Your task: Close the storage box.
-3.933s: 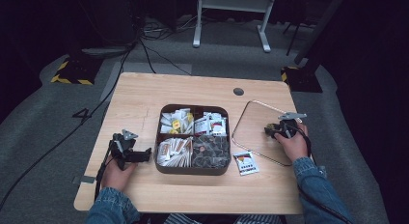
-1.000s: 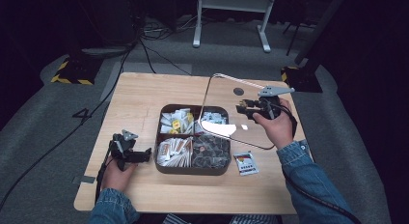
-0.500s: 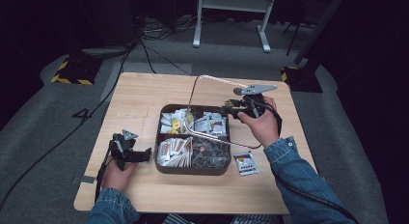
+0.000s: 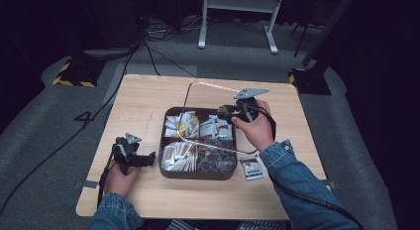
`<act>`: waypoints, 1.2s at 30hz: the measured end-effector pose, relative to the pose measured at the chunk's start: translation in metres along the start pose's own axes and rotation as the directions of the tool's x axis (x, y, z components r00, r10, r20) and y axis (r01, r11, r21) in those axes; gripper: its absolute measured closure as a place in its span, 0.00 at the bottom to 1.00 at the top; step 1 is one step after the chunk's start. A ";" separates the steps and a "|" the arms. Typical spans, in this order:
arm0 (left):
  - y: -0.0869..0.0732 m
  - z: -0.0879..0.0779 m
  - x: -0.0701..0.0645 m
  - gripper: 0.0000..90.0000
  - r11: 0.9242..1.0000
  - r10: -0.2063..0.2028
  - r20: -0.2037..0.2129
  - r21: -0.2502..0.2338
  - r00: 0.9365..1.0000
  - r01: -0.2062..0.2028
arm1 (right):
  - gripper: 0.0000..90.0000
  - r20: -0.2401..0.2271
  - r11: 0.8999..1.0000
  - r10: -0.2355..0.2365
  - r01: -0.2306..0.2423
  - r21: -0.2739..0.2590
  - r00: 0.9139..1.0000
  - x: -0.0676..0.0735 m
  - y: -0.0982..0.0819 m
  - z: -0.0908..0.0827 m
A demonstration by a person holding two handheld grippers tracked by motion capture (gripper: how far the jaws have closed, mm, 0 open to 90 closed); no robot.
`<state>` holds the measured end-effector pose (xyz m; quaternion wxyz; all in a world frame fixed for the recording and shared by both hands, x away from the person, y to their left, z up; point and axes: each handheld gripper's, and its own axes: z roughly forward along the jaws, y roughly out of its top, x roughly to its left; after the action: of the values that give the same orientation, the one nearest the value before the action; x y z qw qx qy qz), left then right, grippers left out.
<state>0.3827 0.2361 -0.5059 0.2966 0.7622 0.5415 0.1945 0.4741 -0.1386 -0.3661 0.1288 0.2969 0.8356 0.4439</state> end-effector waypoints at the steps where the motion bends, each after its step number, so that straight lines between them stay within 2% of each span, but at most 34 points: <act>1: 0.000 0.000 0.000 0.01 1.000 -0.001 0.000 -0.001 1.000 0.001 | 0.65 -0.002 1.000 -0.002 0.002 0.004 1.000 0.001 0.000 0.003; 15: -0.001 -0.001 -0.001 0.01 1.000 -0.001 -0.003 0.000 1.000 0.001 | 0.65 -0.050 0.997 -0.039 0.043 0.066 0.998 0.024 -0.005 0.045; 24: -0.001 -0.001 -0.001 0.01 1.000 -0.002 -0.003 -0.002 1.000 0.002 | 0.65 -0.047 0.996 -0.045 0.049 0.079 0.998 0.032 -0.015 0.060; 36: -0.001 -0.001 0.000 0.01 1.000 0.000 -0.005 -0.001 1.000 0.000 | 0.65 -0.059 0.990 -0.091 0.097 0.104 0.994 0.049 -0.025 0.074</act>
<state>0.3814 0.2363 -0.5059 0.2955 0.7615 0.5423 0.1967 0.4614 -0.0704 -0.4265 0.1108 0.2514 0.8744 0.4000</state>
